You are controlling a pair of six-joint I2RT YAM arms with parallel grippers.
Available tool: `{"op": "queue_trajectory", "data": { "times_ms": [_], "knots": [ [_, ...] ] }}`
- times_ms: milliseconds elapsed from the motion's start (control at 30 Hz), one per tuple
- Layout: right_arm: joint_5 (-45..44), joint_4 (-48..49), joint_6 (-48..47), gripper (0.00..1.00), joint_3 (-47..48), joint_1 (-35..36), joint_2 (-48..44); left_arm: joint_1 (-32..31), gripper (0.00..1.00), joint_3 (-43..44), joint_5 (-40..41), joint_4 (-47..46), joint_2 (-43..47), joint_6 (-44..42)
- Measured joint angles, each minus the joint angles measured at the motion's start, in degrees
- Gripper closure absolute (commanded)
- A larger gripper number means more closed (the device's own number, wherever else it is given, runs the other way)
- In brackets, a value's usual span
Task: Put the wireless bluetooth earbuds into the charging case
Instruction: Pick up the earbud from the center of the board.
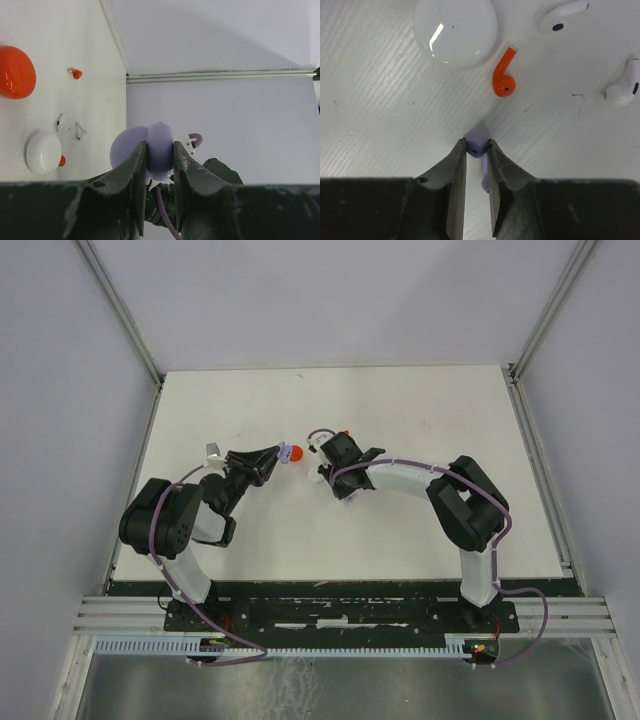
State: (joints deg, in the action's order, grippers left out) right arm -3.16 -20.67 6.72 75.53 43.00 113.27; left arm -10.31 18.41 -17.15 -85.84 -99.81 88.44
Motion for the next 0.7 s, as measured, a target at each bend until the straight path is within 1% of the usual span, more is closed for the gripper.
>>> {"op": "queue_trajectory", "data": {
  "times_ms": [100,300,500,700],
  "knots": [
    [-2.05,1.22,0.55,0.77,-1.75,-0.02,-1.51,0.0,0.95,0.0,-0.07,0.0,-0.07,0.0],
    [-9.33,5.09,2.47,0.77,-5.64,-0.07,-7.28,0.0,0.95,0.0,-0.68,0.0,-0.26,0.0],
    [-15.85,9.49,4.63,0.81,-9.25,-0.39,-12.94,0.0,0.95,0.0,-0.98,0.0,-0.76,0.0],
    [-20.44,11.19,6.23,0.82,-10.29,-0.7,-14.01,0.0,0.95,0.0,-1.01,0.0,-0.81,0.02]
  ]
}}
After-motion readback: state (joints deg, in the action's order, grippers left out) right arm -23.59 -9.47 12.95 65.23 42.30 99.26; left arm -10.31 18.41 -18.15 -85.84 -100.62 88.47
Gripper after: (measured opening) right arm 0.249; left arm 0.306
